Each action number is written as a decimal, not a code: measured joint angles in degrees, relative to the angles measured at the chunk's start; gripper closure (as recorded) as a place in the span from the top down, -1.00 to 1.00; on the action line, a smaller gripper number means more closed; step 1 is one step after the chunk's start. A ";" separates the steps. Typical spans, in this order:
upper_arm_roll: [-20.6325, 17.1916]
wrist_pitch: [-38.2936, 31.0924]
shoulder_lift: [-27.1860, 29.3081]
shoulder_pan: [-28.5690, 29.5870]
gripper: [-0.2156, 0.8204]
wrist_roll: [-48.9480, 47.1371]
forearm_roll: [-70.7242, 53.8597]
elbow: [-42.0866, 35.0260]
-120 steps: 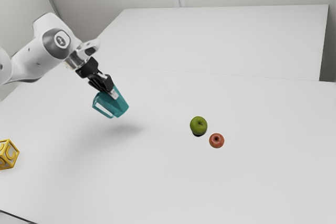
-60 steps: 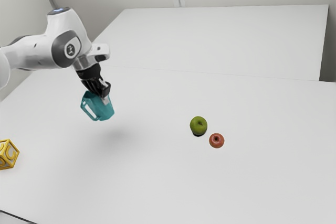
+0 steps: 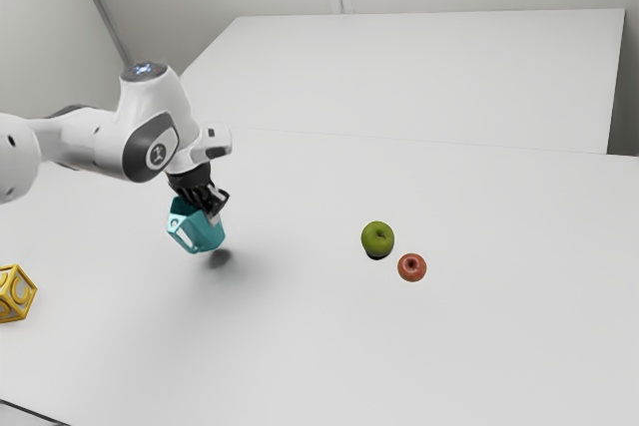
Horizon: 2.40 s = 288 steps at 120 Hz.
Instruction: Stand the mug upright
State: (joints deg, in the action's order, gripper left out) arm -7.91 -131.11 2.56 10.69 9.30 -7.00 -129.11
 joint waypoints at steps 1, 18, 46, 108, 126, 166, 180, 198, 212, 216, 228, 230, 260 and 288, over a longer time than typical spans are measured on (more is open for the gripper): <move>0.00 -0.24 -0.03 0.01 -0.92 -0.16 -0.15 -0.10; -0.04 -3.40 -0.69 -0.16 -0.92 -2.66 -1.63 -1.05; -0.26 -6.00 -2.72 -1.00 -0.92 -6.03 -2.29 -1.34; 0.02 -7.94 -5.46 -0.75 -0.75 -9.88 -2.06 -1.34; 0.00 -8.08 -4.92 -1.39 -0.45 -9.93 -1.63 -1.34; 0.00 -8.13 -2.27 -2.62 0.00 -9.85 -1.46 -1.12; 0.00 -8.00 -1.30 -2.89 0.10 -9.75 -1.44 -0.92; -0.01 -4.90 -0.73 -3.03 0.31 -9.75 -0.05 2.57; 0.00 1.51 -0.85 -3.02 0.41 -9.87 2.45 7.61; 0.00 3.49 -0.88 -3.01 0.43 -9.93 2.92 8.96; 0.00 9.09 -1.08 -3.00 0.47 -10.08 3.77 12.58; -0.01 9.97 -1.14 -2.99 0.48 -10.11 3.85 13.17; 0.00 22.28 -2.00 -3.16 0.52 -10.37 4.37 23.07; -0.05 32.11 -2.74 -3.29 0.54 -10.51 4.71 31.92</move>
State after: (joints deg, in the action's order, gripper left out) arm -7.96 -99.00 -0.18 7.40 -1.21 -2.29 -97.19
